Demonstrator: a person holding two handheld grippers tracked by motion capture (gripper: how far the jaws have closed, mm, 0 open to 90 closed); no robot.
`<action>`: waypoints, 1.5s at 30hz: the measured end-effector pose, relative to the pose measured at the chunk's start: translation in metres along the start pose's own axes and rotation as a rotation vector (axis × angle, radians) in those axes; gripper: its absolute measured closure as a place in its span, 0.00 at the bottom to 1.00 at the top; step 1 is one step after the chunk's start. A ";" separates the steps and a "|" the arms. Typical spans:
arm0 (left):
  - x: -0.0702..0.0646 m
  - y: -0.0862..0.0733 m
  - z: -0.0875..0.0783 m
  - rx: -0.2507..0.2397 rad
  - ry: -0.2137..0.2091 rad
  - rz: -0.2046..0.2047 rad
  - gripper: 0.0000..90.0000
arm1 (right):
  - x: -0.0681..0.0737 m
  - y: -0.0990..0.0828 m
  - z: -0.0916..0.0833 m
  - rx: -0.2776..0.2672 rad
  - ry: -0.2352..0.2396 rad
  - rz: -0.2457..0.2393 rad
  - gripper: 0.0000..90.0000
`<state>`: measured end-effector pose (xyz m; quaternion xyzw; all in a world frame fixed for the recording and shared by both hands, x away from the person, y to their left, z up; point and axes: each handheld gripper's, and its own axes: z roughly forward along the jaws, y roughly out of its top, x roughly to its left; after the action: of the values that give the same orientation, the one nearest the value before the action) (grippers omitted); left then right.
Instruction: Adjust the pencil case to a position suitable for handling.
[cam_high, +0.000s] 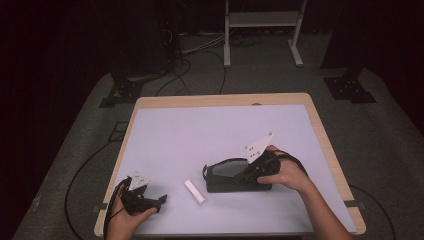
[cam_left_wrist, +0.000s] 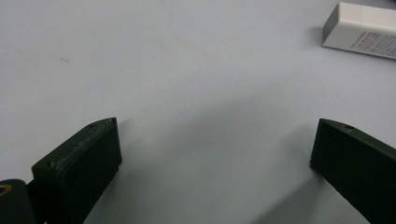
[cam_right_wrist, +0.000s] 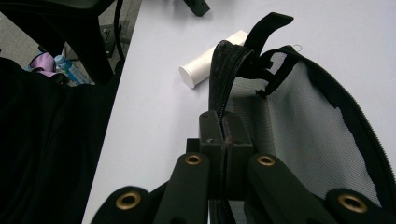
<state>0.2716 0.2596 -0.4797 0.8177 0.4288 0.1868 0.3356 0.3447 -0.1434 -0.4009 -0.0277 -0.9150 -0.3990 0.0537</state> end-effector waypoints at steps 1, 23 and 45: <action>0.000 0.000 0.000 0.000 0.000 0.000 0.01 | 0.000 0.000 0.000 0.000 -0.001 0.001 0.98; 0.000 0.000 0.000 0.002 0.000 0.003 0.01 | 0.013 -0.008 0.011 0.013 0.003 0.005 0.97; 0.000 0.000 0.000 0.002 0.000 0.003 0.01 | 0.024 -0.006 -0.002 -0.037 -0.043 0.019 0.73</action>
<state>0.2716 0.2597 -0.4797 0.8187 0.4278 0.1870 0.3344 0.3201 -0.1490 -0.4012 -0.0461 -0.9080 -0.4148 0.0374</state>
